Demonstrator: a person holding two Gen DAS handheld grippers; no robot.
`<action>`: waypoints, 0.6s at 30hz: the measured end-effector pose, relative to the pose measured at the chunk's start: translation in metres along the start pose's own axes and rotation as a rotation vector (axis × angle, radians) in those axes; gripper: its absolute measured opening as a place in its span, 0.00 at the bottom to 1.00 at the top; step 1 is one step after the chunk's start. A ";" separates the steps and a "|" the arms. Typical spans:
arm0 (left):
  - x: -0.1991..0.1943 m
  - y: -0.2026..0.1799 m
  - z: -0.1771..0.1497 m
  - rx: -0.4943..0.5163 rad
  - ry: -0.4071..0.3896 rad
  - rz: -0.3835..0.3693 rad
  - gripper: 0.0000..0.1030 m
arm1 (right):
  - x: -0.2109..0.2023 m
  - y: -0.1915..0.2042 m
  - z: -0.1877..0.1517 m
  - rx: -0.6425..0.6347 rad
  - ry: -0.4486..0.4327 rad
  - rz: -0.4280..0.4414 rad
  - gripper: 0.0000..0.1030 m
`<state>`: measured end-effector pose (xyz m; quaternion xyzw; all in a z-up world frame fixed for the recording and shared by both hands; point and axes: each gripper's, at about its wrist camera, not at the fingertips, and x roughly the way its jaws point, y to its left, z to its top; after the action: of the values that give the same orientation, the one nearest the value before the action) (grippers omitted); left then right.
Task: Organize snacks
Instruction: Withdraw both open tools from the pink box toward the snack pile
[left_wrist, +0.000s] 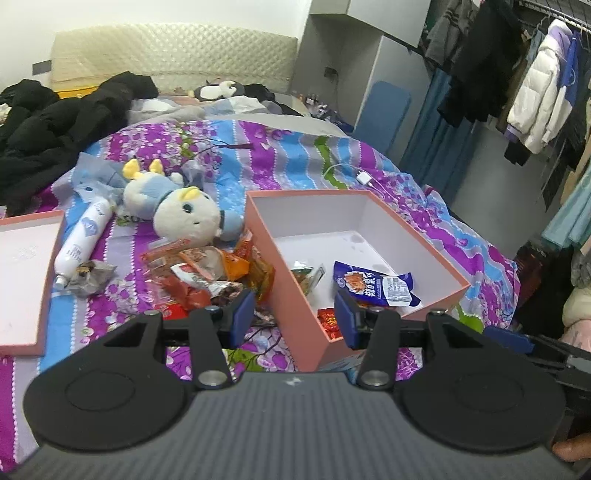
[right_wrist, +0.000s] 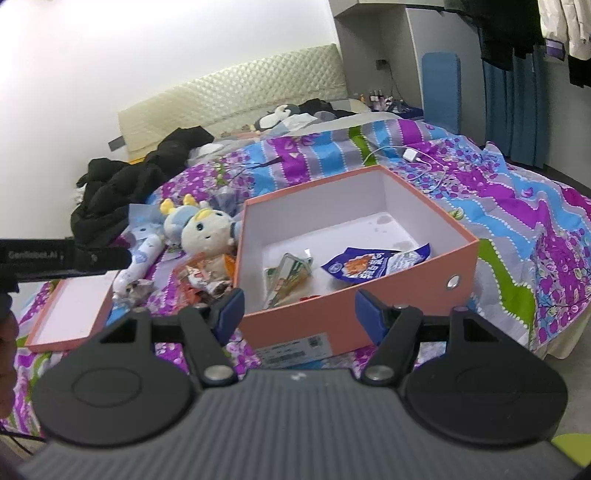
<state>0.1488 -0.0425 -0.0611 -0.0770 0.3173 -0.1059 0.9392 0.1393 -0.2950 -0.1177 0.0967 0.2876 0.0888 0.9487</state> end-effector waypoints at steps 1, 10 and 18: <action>-0.004 0.001 -0.002 -0.004 -0.002 0.004 0.52 | -0.002 0.002 -0.002 -0.002 0.001 0.007 0.66; -0.038 0.009 -0.034 -0.033 -0.005 0.035 0.54 | -0.021 0.026 -0.023 -0.052 0.013 0.064 0.66; -0.047 0.017 -0.069 -0.038 0.044 0.057 0.55 | -0.026 0.041 -0.041 -0.085 0.063 0.112 0.66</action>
<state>0.0723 -0.0197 -0.0917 -0.0835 0.3420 -0.0748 0.9330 0.0901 -0.2555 -0.1281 0.0696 0.3075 0.1570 0.9359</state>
